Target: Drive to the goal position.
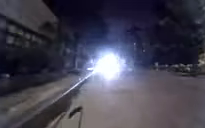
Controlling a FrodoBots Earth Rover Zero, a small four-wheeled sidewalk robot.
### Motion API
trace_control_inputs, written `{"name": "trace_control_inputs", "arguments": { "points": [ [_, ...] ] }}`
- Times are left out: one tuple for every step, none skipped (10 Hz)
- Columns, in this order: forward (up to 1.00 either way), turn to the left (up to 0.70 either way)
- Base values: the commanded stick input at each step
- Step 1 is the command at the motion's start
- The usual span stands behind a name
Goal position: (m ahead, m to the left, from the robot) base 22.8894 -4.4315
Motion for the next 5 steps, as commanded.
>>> {"name": "trace_control_inputs", "arguments": {
  "points": [
    [0.7,0.0],
    [0.7,0.0],
    [0.7,0.0],
    [0.7,0.0],
    [0.7,0.0]
  ]
}}
